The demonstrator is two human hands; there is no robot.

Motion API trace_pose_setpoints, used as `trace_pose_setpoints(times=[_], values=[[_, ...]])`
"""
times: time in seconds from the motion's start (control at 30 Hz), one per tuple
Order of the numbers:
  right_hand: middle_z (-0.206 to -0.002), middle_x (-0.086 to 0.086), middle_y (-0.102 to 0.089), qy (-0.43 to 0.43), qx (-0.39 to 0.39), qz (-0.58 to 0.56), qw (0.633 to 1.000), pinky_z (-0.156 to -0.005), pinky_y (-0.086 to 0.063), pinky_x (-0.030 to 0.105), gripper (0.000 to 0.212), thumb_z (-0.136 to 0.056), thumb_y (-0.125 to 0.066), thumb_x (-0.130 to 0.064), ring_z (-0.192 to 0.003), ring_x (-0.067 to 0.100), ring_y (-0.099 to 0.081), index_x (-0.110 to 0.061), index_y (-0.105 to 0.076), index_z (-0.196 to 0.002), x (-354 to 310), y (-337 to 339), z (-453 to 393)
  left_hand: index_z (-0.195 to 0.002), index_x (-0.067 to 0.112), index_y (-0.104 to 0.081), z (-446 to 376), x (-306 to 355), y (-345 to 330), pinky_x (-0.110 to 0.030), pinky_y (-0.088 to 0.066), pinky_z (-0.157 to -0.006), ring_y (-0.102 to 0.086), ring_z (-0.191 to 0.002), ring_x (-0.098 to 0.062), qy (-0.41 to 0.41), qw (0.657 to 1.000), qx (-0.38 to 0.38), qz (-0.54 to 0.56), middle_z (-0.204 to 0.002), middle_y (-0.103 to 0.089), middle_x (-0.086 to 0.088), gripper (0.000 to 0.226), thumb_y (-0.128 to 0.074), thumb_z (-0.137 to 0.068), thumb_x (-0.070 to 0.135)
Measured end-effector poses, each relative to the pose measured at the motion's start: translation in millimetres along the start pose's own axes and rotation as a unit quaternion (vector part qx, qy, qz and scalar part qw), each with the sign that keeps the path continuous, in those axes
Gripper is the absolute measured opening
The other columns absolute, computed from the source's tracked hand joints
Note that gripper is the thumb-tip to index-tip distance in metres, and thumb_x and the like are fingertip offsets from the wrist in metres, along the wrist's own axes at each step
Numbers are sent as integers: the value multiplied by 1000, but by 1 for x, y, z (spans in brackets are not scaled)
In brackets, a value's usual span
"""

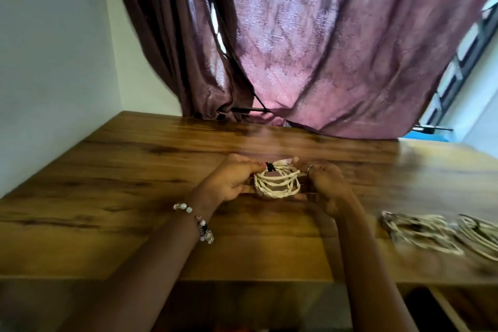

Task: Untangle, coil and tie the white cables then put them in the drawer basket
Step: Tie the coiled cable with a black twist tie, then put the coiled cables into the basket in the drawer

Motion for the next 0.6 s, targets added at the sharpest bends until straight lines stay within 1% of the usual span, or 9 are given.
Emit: trace_pose_setpoints(times=[0.07,0.1,0.17,0.2,0.27,0.33,0.4,0.5,0.6], values=[[-79,19,-72,-4,33,-2,999,-52,-54,33,30,-86,-68,-32,-60,26,-66,-3,-71,-88,2,26,19,-93,-4,-63,5,-7,-28,-31,-56,-51,-65,-66,-22,3,1000,-6,-15,-80,-67,-14,9,-65,-86,2],[-76,19,-71,-3,50,-4,999,-49,-54,32,29,-87,-67,-31,-58,26,-65,-2,-71,-87,3,39,28,-89,-3,-63,8,-10,-42,-31,-56,-51,-64,-64,-22,0,1000,-9,-30,-78,-66,-14,5,-65,-86,1],[-73,19,-70,-8,84,4,996,-47,-53,31,34,-88,-67,-33,-56,28,-65,1,-70,-84,6,66,45,-76,2,-62,9,-17,-65,-33,-55,-60,-64,-65,-23,-11,997,-10,-70,-76,-66,-14,10,-66,-85,2],[-75,21,-71,-10,101,15,995,-50,-54,35,39,-87,-67,-35,-59,30,-66,5,-68,-86,8,77,52,-74,2,-62,8,-20,-74,-35,-55,-67,-65,-68,-25,-19,995,-10,-93,-78,-67,-15,11,-68,-83,3],[-80,26,-70,-15,132,34,990,-60,-58,49,45,-86,-68,-37,-65,35,-67,8,-66,-86,11,97,64,-84,-2,-65,6,-24,-87,-37,-54,-72,-67,-75,-28,-37,989,-1,-142,-84,-70,-17,15,-72,-80,10],[-76,25,-69,-21,156,47,986,-62,-57,56,41,-87,-67,-35,-66,37,-67,6,-65,-82,13,110,75,-92,-2,-67,4,-26,-95,-33,-52,-60,-64,-69,-25,-50,979,11,-197,-85,-72,-17,29,-76,-77,21],[-74,21,-68,-26,171,59,983,-64,-59,52,37,-89,-66,-32,-64,34,-66,3,-64,-78,16,118,83,-90,1,-69,6,-25,-99,-27,-45,-50,-60,-60,-22,-58,966,23,-250,-80,-72,-15,30,-77,-77,27],[-72,17,-71,-10,219,120,968,-64,-59,52,34,-87,-67,-31,-62,31,-69,0,-69,-75,19,134,88,-91,3,-69,8,-23,-101,-25,-43,-46,-61,-56,-19,-59,956,40,-286,-75,-72,-12,31,-76,-78,31],[-61,9,-71,28,299,199,933,-65,-59,50,31,-84,-68,-35,-60,29,-70,-10,-70,-65,13,155,95,-99,3,-67,6,-22,-100,-24,-44,-45,-62,-55,-18,-51,955,56,-286,-74,-71,-9,40,-72,-81,39]])
Point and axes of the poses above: each hand's wrist, its own z-axis away from the middle knuckle, its own y-axis out of the back of the hand, x = y × z, the point moved 8 cm from there along -z, towards the middle knuckle
